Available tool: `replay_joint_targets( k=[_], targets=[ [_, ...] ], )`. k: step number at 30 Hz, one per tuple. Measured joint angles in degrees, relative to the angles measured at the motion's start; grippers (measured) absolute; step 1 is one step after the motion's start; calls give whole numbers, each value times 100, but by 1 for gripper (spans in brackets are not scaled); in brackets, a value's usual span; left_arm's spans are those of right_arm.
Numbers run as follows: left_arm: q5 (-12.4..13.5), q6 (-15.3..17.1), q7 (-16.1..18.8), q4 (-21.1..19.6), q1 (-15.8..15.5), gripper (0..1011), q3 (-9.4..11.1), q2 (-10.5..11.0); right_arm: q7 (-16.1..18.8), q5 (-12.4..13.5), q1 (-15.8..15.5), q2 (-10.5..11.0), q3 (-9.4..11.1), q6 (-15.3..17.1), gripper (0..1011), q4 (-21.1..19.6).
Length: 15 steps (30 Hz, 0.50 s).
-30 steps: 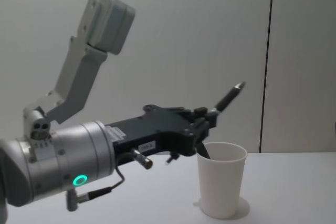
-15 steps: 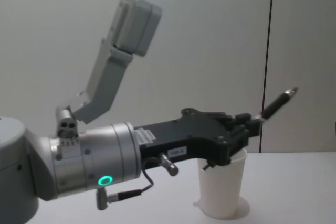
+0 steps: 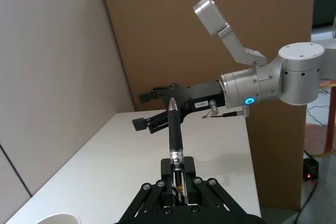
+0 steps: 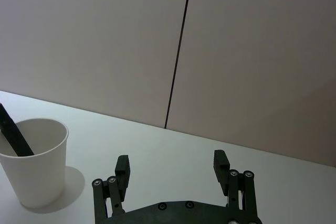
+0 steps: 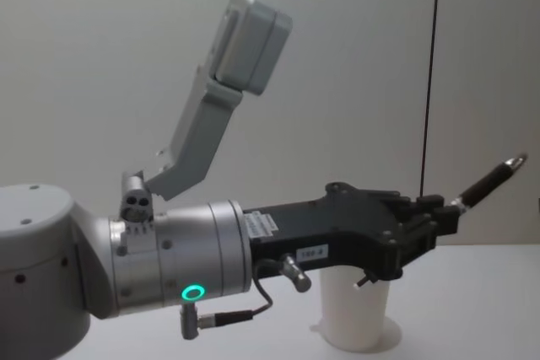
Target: Place the pen into the pen holder.
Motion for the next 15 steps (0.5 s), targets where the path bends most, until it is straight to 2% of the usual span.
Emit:
replay_joint_targets(
  k=[15],
  targets=[
    [-18, -22, -200, 110, -96, 142, 60, -52, 5, 49, -21, 8, 7, -17, 1001, -25]
  ],
)
